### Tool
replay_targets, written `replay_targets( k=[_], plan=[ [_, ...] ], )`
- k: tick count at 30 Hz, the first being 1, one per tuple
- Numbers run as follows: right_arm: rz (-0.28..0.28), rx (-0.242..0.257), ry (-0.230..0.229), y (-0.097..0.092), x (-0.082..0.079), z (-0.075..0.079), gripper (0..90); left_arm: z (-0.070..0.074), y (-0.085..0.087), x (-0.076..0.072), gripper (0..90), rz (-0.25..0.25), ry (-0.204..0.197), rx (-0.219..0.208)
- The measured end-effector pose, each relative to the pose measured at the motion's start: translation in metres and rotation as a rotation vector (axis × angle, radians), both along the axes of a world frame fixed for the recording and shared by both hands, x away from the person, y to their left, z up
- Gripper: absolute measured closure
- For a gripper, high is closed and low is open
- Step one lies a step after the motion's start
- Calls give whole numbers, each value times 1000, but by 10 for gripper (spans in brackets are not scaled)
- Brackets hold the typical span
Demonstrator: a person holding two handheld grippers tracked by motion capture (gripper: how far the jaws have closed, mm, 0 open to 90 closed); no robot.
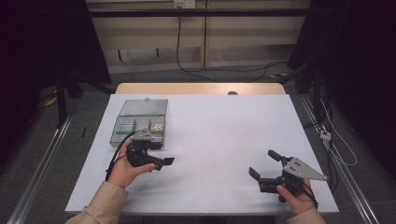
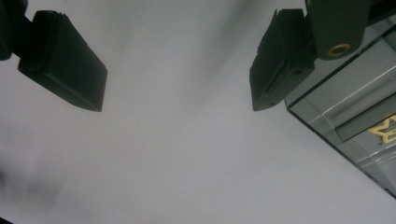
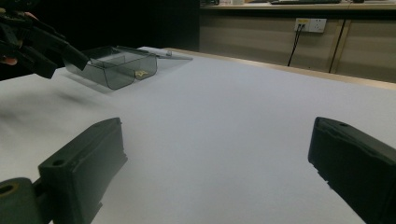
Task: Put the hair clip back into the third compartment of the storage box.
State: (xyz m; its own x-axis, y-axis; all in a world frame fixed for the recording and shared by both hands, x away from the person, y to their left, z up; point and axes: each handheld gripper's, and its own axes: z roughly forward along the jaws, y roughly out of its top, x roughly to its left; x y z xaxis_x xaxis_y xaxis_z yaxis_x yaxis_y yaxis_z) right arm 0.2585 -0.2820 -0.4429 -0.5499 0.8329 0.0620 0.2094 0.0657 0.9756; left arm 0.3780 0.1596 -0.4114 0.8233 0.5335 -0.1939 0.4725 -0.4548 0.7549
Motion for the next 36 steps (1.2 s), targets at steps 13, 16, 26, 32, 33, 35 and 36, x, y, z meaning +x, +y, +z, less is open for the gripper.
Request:
replay_targets(
  k=[13,16,26,32,33,35,36],
  plan=[
    [2,-4,2,1,0,0,31,-6,24,-11,174,17,-6,-7],
    [3,-4,2,1,0,0,31,-7,29,-13,170,21,-9,-13],
    [2,-4,2,1,0,0,31,-11,41,-17,156,35,-25,-20],
    [4,-5,1,2,0,0,31,-14,49,-21,154,50,-28,-24],
    [4,-5,2,2,0,0,31,-15,50,-21,151,53,-30,-26],
    [4,-5,3,2,0,0,31,-17,52,-22,150,58,-30,-32],
    [4,-6,2,2,0,0,31,-18,52,-21,149,61,-32,-27]
  ],
)
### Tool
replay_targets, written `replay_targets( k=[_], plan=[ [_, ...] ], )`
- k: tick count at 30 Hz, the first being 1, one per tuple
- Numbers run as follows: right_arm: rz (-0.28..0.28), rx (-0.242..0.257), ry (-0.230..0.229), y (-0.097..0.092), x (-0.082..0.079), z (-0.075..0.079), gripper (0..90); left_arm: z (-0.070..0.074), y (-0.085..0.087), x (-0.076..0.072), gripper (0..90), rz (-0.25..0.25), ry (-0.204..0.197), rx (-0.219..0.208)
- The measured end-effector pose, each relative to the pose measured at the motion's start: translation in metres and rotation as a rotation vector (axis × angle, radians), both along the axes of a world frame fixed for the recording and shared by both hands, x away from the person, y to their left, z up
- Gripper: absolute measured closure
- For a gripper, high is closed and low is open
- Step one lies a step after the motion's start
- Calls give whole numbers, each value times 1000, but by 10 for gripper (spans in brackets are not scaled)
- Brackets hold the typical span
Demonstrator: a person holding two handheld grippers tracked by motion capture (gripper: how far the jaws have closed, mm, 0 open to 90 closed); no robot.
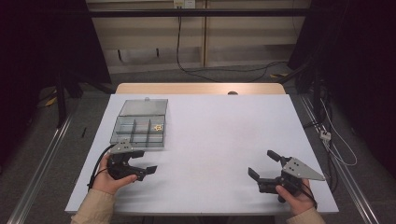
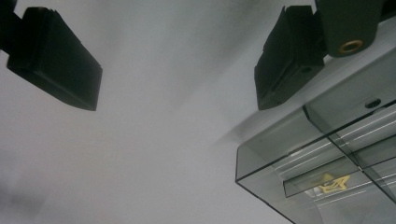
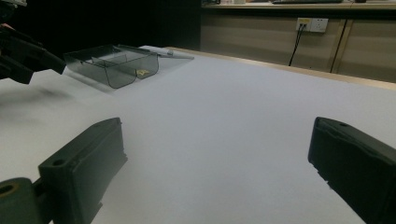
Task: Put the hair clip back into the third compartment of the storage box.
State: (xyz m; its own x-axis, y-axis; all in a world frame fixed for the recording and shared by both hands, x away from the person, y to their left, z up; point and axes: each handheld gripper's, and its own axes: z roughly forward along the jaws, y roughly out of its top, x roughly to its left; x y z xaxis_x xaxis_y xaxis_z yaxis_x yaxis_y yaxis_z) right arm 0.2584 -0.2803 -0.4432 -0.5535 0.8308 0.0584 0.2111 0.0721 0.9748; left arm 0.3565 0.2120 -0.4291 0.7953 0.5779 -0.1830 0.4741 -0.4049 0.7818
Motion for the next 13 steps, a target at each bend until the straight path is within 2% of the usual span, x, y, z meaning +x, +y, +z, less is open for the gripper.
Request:
replay_targets(
  k=[13],
  plan=[
    [4,-5,2,1,1,0,31,-1,1,-2,122,16,-10,-13]
  ],
)
